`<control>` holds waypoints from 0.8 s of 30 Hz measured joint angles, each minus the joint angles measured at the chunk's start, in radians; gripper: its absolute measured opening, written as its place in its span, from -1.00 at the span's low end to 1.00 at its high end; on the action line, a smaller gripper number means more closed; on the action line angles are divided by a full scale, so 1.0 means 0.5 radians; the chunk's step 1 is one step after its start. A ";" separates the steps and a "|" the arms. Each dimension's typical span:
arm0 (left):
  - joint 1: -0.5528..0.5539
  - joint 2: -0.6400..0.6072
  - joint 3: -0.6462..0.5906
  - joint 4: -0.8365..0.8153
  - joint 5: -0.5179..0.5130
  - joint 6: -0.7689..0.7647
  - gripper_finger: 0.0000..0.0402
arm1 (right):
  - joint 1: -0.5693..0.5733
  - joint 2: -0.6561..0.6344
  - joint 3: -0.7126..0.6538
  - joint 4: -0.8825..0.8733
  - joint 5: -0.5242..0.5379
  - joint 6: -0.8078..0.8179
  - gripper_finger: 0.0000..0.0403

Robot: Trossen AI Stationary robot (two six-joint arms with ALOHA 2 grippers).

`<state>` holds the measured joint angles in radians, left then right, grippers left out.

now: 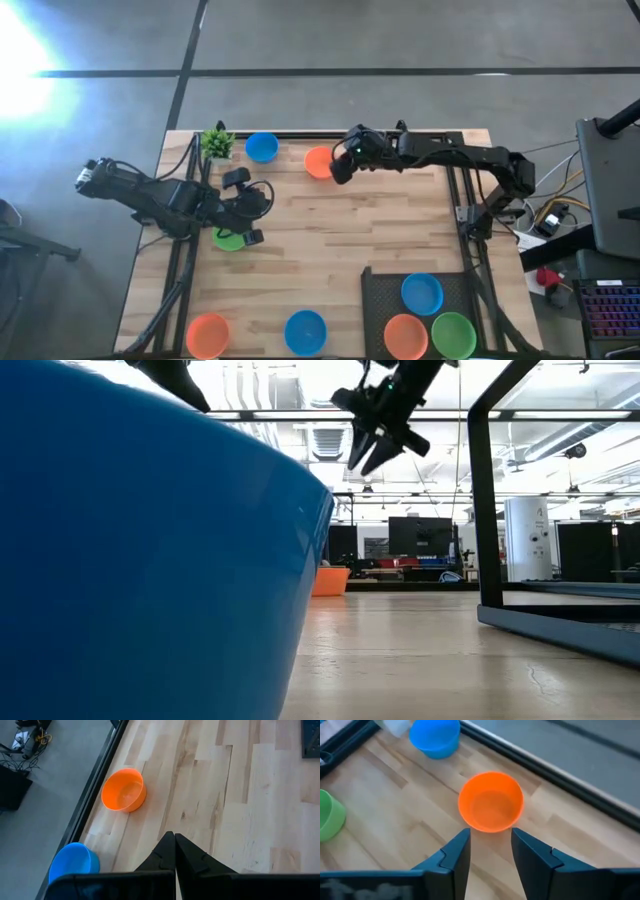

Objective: Pick & Place Mini bowls
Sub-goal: Stack the top orange bowl on the orange bowl on the shelf

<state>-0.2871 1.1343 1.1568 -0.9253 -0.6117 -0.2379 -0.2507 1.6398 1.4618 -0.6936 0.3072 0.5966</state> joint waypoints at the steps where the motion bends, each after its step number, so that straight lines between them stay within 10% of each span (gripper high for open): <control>1: 0.000 0.000 0.000 0.000 0.000 0.000 -1.00 | -0.004 0.000 -0.024 0.011 -0.015 0.028 -0.30; 24: 0.000 0.000 0.000 0.001 0.001 0.020 -1.00 | -0.084 0.344 -0.159 0.437 -0.325 0.087 -0.31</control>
<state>-0.2871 1.1343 1.1570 -0.9249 -0.6113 -0.2278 -0.2927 1.8117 1.3824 -0.4749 0.1447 0.6402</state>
